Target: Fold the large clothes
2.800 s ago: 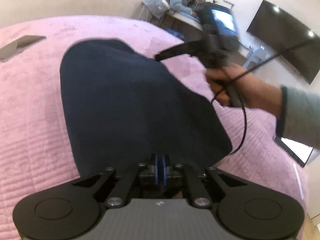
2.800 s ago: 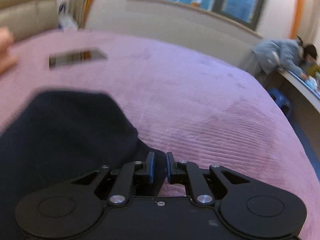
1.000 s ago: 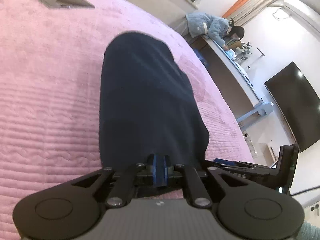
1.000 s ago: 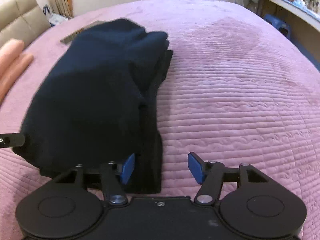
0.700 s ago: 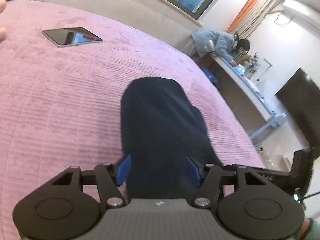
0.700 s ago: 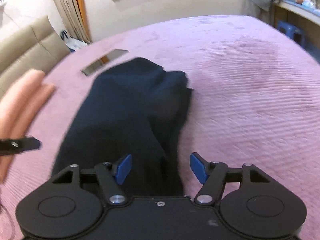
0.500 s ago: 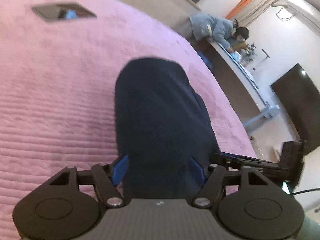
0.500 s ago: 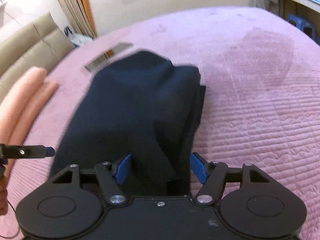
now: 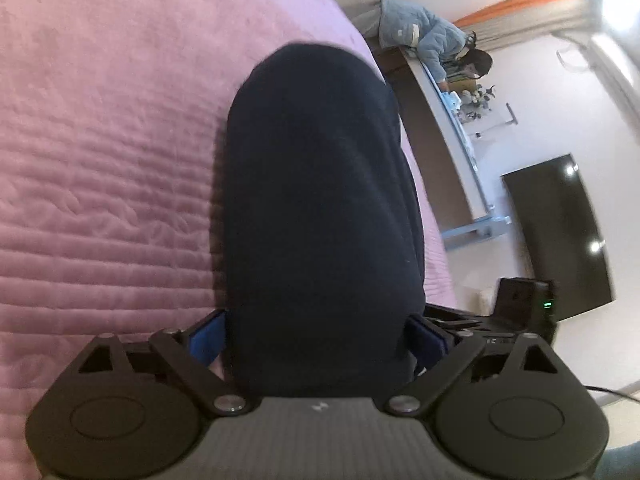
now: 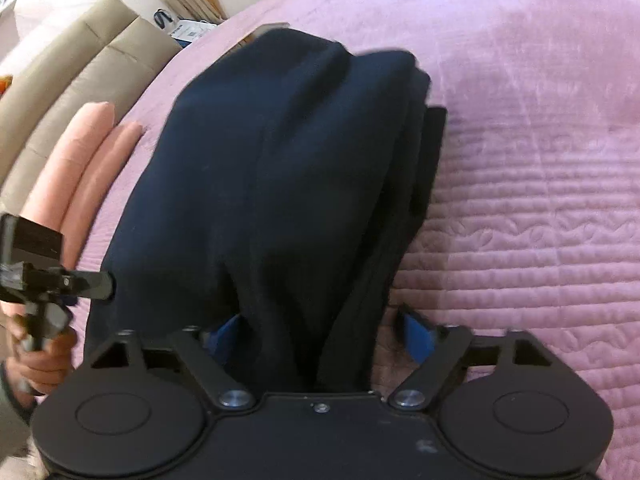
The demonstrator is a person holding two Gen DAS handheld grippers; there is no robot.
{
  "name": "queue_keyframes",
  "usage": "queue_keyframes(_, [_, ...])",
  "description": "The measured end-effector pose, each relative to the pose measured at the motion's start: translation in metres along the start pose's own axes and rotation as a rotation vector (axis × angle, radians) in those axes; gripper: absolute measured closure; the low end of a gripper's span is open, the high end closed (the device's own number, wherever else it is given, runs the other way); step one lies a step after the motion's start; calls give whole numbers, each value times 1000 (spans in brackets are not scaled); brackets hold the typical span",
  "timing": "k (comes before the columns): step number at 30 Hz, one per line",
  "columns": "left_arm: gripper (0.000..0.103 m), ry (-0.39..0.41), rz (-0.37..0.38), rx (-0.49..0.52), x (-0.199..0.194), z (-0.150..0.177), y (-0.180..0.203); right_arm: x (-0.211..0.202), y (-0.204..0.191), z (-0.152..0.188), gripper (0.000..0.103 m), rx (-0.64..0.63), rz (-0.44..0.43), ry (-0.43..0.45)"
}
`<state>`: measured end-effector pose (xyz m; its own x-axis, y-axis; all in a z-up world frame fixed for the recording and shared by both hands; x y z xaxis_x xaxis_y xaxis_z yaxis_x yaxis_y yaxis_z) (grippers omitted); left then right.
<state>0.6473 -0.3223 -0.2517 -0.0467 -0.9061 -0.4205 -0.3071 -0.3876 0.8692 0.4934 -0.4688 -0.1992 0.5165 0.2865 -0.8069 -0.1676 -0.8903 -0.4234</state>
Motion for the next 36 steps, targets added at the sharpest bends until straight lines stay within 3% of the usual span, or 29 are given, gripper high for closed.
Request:
queue_keyframes(5, [4, 22, -1, 39, 23, -3, 3, -1, -7, 3, 2, -32, 1, 40])
queue_keyframes(6, [5, 34, -12, 50, 26, -4, 4, -2, -9, 5, 5, -36, 2, 50])
queue_keyframes(7, [11, 50, -26, 61, 27, -3, 7, -5, -12, 6, 23, -36, -16, 57])
queue_keyframes(8, [20, 69, -44, 74, 26, -2, 9, -7, -16, 8, 31, -30, -22, 68])
queue_keyframes(10, [31, 100, -58, 96, 21, 0, 16, -15, -25, 11, 42, -65, -14, 102])
queue_keyframes(12, [40, 118, -50, 126, 15, 2, 28, -23, -33, 13, 47, -73, -8, 124])
queue_keyframes(17, [42, 146, 45, 170, -13, 17, 66, -68, -72, 29, 52, -141, -15, 193])
queue_keyframes(23, [41, 160, 141, 197, -89, 77, 116, -148, -148, 89, 52, -174, -27, 238])
queue_keyframes(28, [40, 156, 156, 170, -154, 139, 135, -187, -205, 152, 52, -164, -17, 220])
queue_keyframes(32, [40, 147, 123, 136, -180, 196, 119, -169, -221, 203, 52, -162, -9, 147])
queue_keyframes(36, [39, 133, 50, 56, -166, 245, 59, -112, -202, 249, 52, -136, 14, 23])
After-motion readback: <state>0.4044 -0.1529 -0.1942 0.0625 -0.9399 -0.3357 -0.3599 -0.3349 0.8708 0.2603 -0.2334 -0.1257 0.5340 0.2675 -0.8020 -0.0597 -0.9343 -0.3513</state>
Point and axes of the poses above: each gripper's, at about its wrist camera, not at the fingertips, and x roughly the way its jaws point, y to its right, z to its underside, the point moved 7 cm from there along x, roughly the way its jaws point, and after that the axes turned 6 degrees about z, right-handed, at the moved point
